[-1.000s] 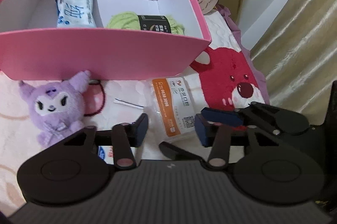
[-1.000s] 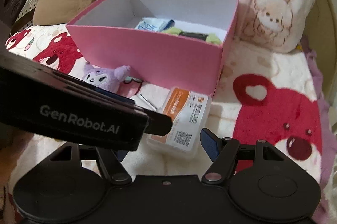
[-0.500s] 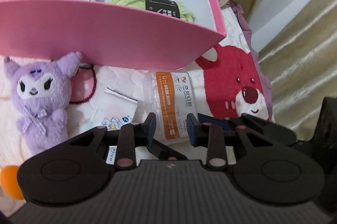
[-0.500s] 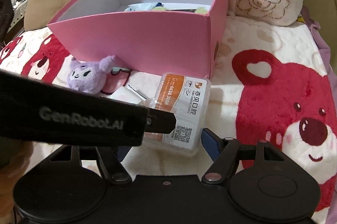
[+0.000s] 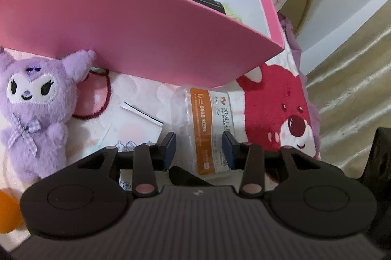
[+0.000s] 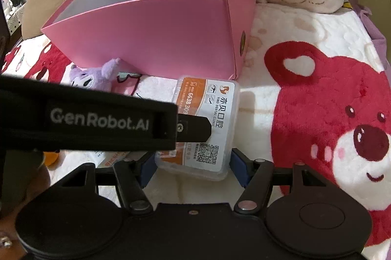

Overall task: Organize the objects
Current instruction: 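Reach the left tool to the orange-labelled clear case and grasp it, then lift the clear case with the left tool and carry it over the box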

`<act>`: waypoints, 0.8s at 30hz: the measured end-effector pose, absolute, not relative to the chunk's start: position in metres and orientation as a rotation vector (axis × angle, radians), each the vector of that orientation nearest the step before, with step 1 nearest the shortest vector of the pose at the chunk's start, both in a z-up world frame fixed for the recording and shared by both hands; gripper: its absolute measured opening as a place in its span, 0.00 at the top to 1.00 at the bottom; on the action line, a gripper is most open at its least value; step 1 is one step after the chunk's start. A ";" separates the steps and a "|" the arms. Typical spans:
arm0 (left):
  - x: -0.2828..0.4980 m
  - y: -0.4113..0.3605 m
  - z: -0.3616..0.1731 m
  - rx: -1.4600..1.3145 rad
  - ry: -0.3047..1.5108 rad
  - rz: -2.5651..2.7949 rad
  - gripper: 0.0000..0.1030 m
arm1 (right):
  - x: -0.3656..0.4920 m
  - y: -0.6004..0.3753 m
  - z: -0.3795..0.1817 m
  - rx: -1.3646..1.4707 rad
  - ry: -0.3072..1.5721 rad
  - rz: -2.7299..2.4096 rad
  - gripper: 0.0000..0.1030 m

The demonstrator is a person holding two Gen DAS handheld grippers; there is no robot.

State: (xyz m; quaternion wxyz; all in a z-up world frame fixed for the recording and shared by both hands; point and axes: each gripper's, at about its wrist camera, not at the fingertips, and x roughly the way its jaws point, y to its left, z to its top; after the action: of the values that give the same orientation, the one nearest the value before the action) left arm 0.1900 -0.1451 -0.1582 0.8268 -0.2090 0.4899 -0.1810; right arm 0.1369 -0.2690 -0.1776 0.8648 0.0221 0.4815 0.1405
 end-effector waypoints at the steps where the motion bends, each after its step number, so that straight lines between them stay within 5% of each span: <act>1: 0.188 -0.144 -0.158 -0.444 1.034 -0.394 0.63 | 0.136 -0.268 -0.176 0.041 1.010 0.294 0.33; 24: 0.141 -0.112 -0.115 -0.361 1.063 -0.505 0.65 | 0.084 -0.250 -0.137 0.199 1.018 0.268 0.33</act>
State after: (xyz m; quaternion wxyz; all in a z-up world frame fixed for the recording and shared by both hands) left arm 0.1407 -0.1123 -0.1152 0.8166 -0.1695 0.4984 -0.2368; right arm 0.0838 -0.2503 -0.1374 0.8599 0.0950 0.4851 0.1276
